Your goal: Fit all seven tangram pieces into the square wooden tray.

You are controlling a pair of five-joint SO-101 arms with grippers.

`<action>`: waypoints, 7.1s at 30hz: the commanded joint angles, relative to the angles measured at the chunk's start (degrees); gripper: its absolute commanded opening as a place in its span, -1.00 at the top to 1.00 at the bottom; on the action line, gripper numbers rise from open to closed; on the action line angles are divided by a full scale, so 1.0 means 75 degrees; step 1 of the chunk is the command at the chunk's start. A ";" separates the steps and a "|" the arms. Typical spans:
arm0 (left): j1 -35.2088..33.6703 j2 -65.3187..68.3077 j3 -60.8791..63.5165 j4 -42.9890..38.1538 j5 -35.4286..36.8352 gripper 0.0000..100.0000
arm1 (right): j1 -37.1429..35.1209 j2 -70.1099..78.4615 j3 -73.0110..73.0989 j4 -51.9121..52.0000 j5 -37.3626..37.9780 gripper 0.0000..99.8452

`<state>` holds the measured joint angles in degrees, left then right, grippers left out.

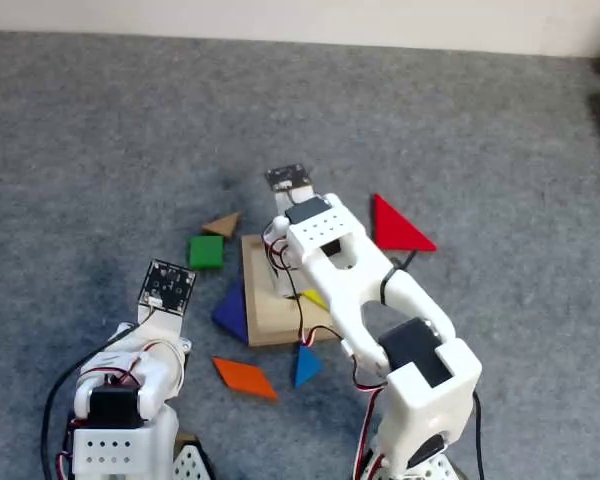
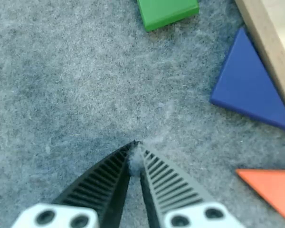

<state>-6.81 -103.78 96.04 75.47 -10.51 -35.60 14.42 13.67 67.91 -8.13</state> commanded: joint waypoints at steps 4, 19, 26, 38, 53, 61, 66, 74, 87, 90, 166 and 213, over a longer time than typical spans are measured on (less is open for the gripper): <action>-0.0100 -0.0088 0.0147 0.0023 0.0082 0.99 | -0.0064 -0.0217 -0.0381 0.0346 -0.0094 0.41; -0.0100 -0.0088 0.0147 0.0023 0.0082 0.99 | -0.0076 -0.1096 0.0217 -0.0182 -0.0047 0.41; -0.0100 -0.0088 0.0147 0.0023 0.0082 0.99 | -0.0053 -0.0674 0.0440 -0.0604 -0.0035 0.54; -0.0100 -0.0088 0.0147 0.0023 0.0082 0.99 | 0.0908 -0.0299 0.0369 -0.0733 -0.0023 0.54; -0.0100 -0.0088 0.0147 0.0023 0.0082 0.99 | 0.1143 -0.2655 0.0873 -0.0744 0.0445 0.54; -0.0100 -0.0088 0.0147 0.0023 0.0082 0.99 | 0.2655 -0.2643 0.0838 -0.0768 0.2368 0.32; -0.0100 -0.0088 0.0147 0.0023 0.0082 0.99 | 0.3007 -0.1905 0.0381 -0.0815 0.3024 0.31; -0.0100 -0.0088 0.0147 0.0023 0.0082 0.99 | 0.3112 0.0240 -0.1870 -0.0029 0.3552 0.30; -0.0100 -0.0088 0.0147 0.0023 0.0082 0.99 | 0.3593 0.3053 -0.5550 0.1940 0.4149 0.30; -0.0100 -0.0088 0.0147 0.0023 0.0082 0.99 | 0.3569 0.3464 -0.6136 0.2432 0.4149 0.30; -0.0100 -0.0088 0.0147 0.0023 0.0082 0.99 | 0.3686 0.4437 -0.7461 0.2714 0.4525 0.56; -0.0100 -0.0088 0.0147 0.0023 0.0082 0.99 | 0.3733 0.4425 -0.6734 0.4062 0.5990 0.40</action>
<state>-6.81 -103.78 96.04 75.47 -10.51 -7.82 48.97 -36.97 97.63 35.91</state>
